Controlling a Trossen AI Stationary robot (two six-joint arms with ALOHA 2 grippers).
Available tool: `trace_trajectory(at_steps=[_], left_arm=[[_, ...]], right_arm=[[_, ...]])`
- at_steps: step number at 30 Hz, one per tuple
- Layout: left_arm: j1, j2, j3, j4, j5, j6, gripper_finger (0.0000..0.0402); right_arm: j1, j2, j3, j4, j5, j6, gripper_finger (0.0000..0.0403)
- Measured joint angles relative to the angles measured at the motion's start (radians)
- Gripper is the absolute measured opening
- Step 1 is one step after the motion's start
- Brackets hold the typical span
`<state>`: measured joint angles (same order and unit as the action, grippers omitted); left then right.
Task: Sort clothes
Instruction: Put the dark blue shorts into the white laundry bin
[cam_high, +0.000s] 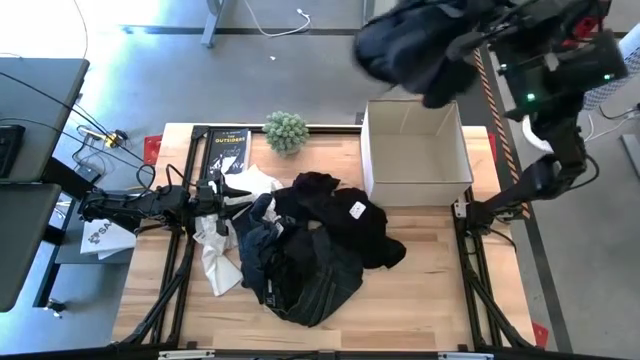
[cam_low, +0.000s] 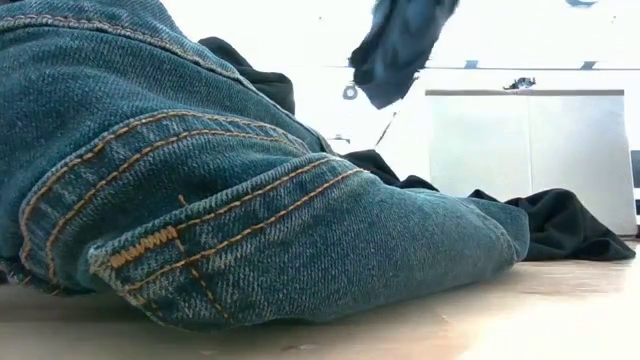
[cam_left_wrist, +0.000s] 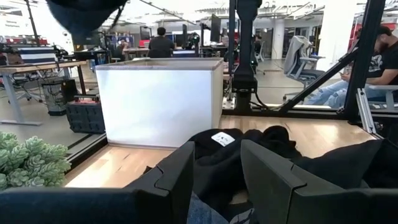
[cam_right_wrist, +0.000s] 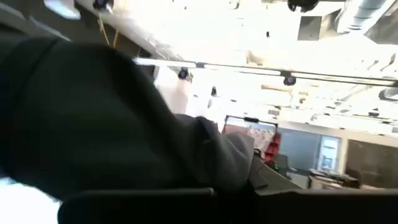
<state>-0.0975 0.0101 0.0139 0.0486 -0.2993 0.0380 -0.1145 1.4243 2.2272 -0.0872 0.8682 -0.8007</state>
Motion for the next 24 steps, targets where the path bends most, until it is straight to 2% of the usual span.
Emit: trace_trajectory(at_steps=[4,9,13,20,24], left_arm=[[0.0,0.0,0.0,0.0,0.0,0.0,0.0131],[0.0,0.0,0.0,0.0,0.0,0.0,0.0131],[0.0,0.0,0.0,0.0,0.0,0.0,0.0131],[0.0,0.0,0.0,0.0,0.0,0.0,0.0131],[0.0,0.0,0.0,0.0,0.001,0.0,0.0131]], right_arm=[[0.001,-0.007,-0.002,-0.063,-0.017,0.05,0.0001],[-0.03,-0.002,-0.002,-0.262,-0.026,0.189,0.0],[-0.079,0.016,-0.003,-0.376,-0.089,0.307,0.0],[-0.174,0.041,-0.003,-0.291,-0.257,0.341,0.0],[-0.233,0.051,-0.003,-0.283,-0.272,0.293,0.0]])
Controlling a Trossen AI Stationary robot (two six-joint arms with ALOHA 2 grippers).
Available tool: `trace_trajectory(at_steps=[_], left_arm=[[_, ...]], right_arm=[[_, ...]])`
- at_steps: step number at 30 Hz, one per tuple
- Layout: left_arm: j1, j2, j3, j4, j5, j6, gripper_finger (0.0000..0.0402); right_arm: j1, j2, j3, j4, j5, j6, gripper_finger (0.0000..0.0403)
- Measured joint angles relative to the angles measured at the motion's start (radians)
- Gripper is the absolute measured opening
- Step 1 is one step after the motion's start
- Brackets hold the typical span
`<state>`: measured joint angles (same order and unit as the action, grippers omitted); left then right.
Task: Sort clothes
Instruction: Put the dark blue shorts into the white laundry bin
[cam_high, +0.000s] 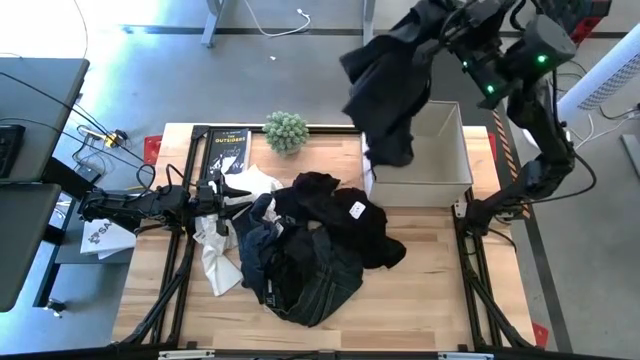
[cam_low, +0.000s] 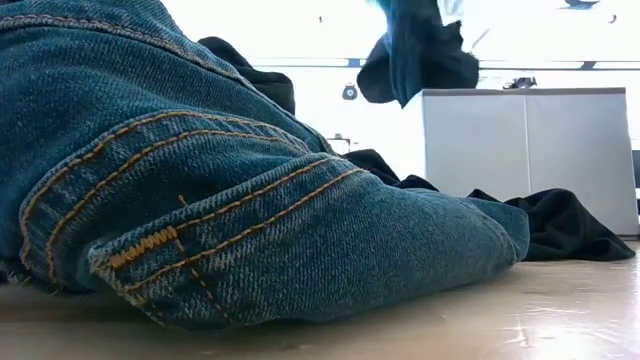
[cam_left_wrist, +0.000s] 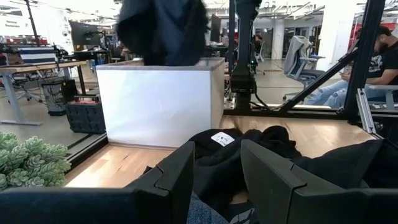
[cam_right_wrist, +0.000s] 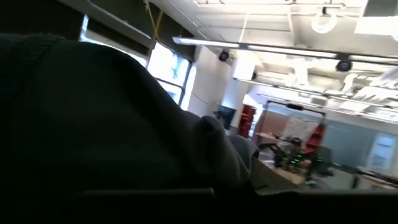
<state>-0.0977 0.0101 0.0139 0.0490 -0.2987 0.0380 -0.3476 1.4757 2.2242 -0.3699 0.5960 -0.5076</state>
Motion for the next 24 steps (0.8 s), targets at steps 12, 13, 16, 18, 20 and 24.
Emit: trace_trajectory(at_steps=[12,13,16,18,20,24], left_arm=[[0.0,0.0,0.0,0.0,0.0,0.0,0.0131],[0.0,0.0,0.0,0.0,0.0,0.0,0.0131],[0.0,0.0,0.0,0.0,0.0,0.0,0.0131],[0.0,0.0,0.0,0.0,0.0,0.0,0.0131],[0.0,0.0,0.0,0.0,0.0,0.0,0.0131],[0.0,0.0,0.0,0.0,0.0,0.0,0.0131]], right_arm=[[-0.1,-0.015,0.007,0.145,0.103,-0.109,0.0],[-0.107,-0.016,0.017,0.181,0.103,-0.118,0.0],[-0.135,-0.018,0.048,0.225,0.102,-0.114,0.0],[-0.154,-0.019,0.066,0.195,0.102,-0.081,0.0],[-0.16,-0.019,0.076,0.121,0.102,-0.008,0.0],[-0.159,-0.018,0.08,-0.092,0.055,0.114,0.0]])
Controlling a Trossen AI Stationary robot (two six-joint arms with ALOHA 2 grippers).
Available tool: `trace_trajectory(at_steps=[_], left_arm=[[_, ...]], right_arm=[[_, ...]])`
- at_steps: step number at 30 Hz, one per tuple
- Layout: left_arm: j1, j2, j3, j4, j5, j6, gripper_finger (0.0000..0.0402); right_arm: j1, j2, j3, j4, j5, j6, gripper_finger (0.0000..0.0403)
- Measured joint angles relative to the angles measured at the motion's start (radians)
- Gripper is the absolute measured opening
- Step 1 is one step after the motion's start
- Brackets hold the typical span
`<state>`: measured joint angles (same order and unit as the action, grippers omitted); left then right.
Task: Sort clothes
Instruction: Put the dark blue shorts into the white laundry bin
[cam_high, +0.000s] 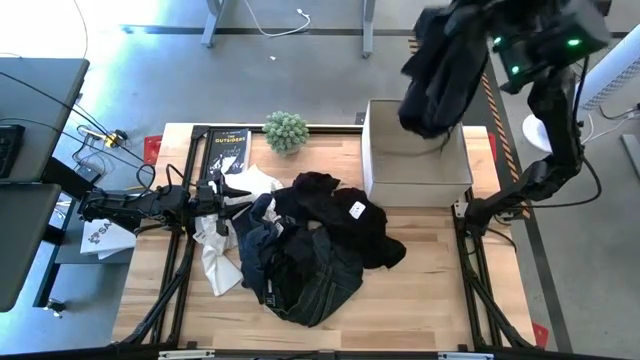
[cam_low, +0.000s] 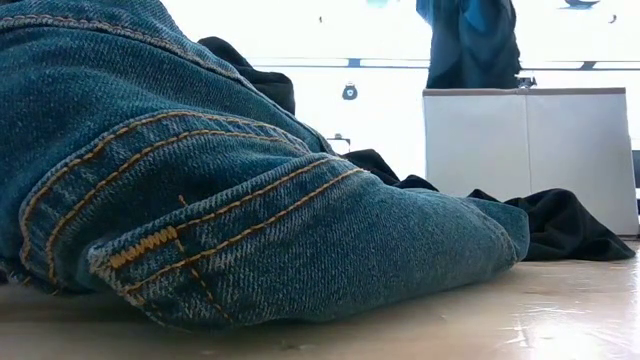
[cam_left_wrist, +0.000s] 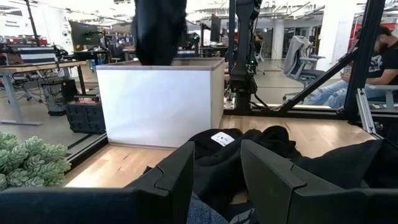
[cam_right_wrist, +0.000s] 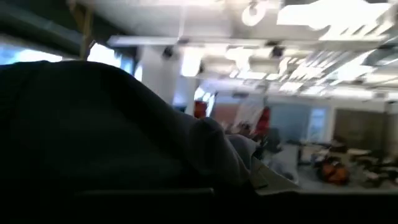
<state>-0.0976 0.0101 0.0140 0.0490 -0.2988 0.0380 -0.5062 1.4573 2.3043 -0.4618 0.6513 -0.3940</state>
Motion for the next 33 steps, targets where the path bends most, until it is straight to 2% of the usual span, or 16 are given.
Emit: trace_trajectory(at_steps=[4,9,13,17,22,28,30,33], left_arm=[[0.0,0.0,0.0,0.0,0.0,0.0,0.0131],[0.0,0.0,0.0,0.0,0.0,0.0,0.0131],[0.0,0.0,0.0,0.0,0.0,0.0,0.0131],[0.0,0.0,0.0,0.0,0.0,0.0,0.0131],[0.0,0.0,0.0,0.0,0.0,0.0,0.0131],[0.0,0.0,0.0,0.0,0.0,0.0,0.0131],[0.0,0.0,0.0,0.0,0.0,0.0,0.0131],[0.0,0.0,0.0,0.0,0.0,0.0,0.0131]], right_arm=[[-0.007,0.008,-0.002,-0.338,-0.085,0.178,0.0],[-0.04,0.055,-0.002,-0.807,-0.296,0.413,0.0],[-0.051,0.122,-0.045,-1.062,-0.326,0.499,0.0],[-0.062,0.141,-0.228,-1.092,-0.307,0.525,0.0],[-0.104,0.138,-0.561,-1.098,-0.322,0.532,0.0],[-0.186,0.135,-0.935,-0.971,-0.334,0.561,0.0002],[-0.216,0.135,-1.018,-0.918,-0.342,0.555,0.0015],[-0.272,0.135,-1.093,-0.865,-0.399,0.558,0.0058]])
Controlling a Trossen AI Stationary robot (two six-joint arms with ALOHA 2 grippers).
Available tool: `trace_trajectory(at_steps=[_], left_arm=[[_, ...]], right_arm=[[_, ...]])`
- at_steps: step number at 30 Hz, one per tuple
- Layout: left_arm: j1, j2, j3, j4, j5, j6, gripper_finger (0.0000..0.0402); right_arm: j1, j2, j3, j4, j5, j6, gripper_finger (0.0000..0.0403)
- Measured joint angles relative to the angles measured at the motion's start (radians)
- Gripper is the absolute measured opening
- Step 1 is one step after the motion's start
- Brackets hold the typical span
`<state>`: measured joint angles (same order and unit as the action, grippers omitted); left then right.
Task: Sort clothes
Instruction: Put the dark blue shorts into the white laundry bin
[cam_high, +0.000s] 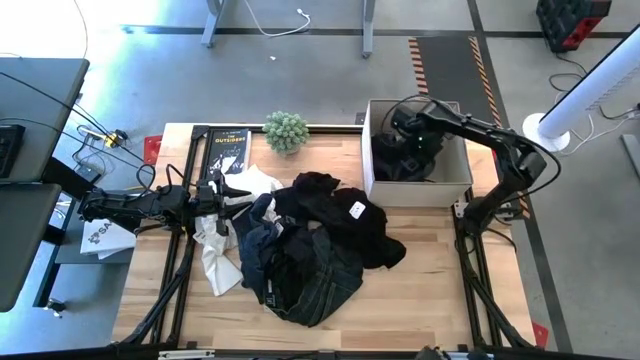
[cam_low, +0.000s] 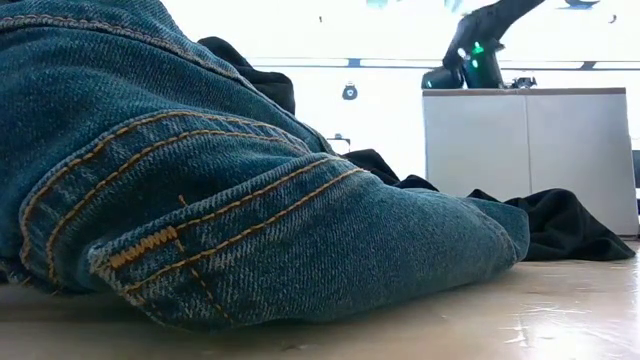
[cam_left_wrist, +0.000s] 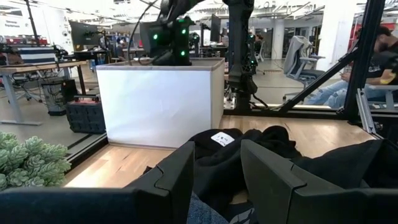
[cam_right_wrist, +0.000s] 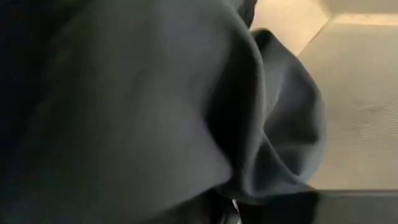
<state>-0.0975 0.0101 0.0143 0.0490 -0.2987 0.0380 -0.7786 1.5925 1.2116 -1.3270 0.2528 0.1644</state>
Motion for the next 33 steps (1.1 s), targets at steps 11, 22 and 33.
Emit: trace_trajectory(at_steps=[11,22,33], left_arm=[[0.0,0.0,0.0,0.0,0.0,0.0,0.0131],[0.0,0.0,0.0,0.0,0.0,0.0,0.0131],[0.0,0.0,0.0,0.0,0.0,0.0,0.0131]], right_arm=[[-0.089,-0.045,0.337,-0.205,-0.055,0.059,0.0157],[-0.041,-0.088,0.319,0.243,-0.438,-0.007,0.0156],[-0.063,-0.034,-0.312,0.681,-0.342,0.066,0.0138]])
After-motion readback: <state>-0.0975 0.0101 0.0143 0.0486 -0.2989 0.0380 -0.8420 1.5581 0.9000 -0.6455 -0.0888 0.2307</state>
